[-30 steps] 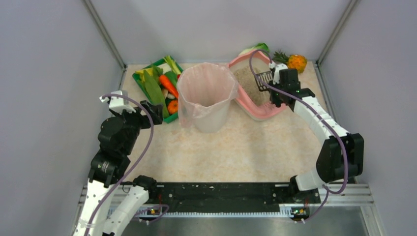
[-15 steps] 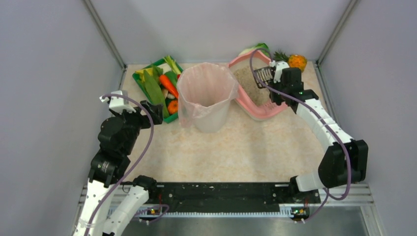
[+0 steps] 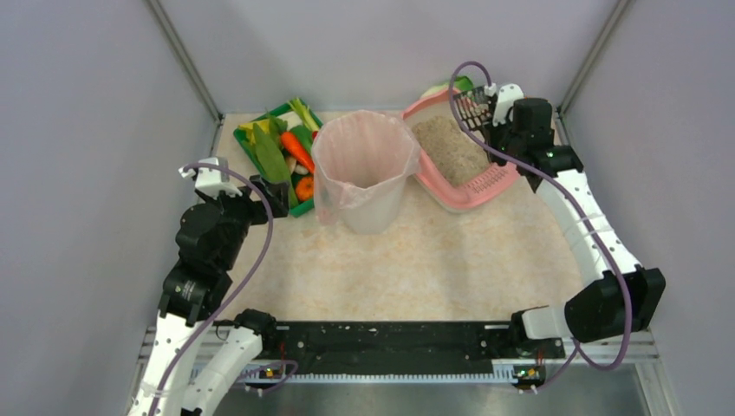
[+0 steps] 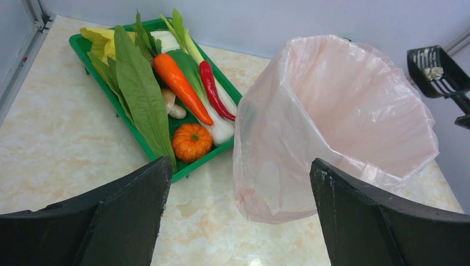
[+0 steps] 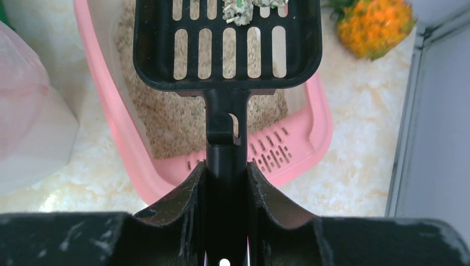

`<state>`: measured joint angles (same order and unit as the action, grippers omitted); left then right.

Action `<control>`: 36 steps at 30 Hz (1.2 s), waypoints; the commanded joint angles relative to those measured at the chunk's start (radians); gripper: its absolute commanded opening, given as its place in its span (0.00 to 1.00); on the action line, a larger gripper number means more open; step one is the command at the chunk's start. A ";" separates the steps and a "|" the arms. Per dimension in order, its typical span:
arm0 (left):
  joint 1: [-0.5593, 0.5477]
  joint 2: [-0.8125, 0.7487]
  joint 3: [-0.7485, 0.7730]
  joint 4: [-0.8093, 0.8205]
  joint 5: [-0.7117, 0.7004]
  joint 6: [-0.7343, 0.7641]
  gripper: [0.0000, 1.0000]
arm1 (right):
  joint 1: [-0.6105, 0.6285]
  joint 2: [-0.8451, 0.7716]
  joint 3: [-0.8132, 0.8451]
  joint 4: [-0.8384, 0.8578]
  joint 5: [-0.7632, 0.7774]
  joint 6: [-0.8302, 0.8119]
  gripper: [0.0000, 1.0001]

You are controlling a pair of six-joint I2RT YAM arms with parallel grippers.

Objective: Clean the litter box

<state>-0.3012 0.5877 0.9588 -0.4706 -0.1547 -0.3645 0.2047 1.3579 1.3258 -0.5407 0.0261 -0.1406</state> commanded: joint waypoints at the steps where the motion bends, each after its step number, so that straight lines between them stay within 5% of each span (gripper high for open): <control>1: -0.001 0.003 -0.003 0.056 0.006 0.003 0.99 | 0.007 0.005 0.130 -0.057 -0.010 -0.017 0.00; 20: -0.001 -0.028 -0.015 0.030 0.002 -0.011 0.99 | 0.328 0.148 0.560 -0.338 0.091 -0.094 0.00; 36: -0.001 -0.032 -0.021 0.044 0.001 -0.017 0.99 | 0.712 0.206 0.497 -0.246 0.733 -0.536 0.00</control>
<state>-0.3012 0.5652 0.9436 -0.4713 -0.1505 -0.3687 0.8566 1.5730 1.8614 -0.8833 0.5327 -0.5030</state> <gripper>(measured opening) 0.990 0.250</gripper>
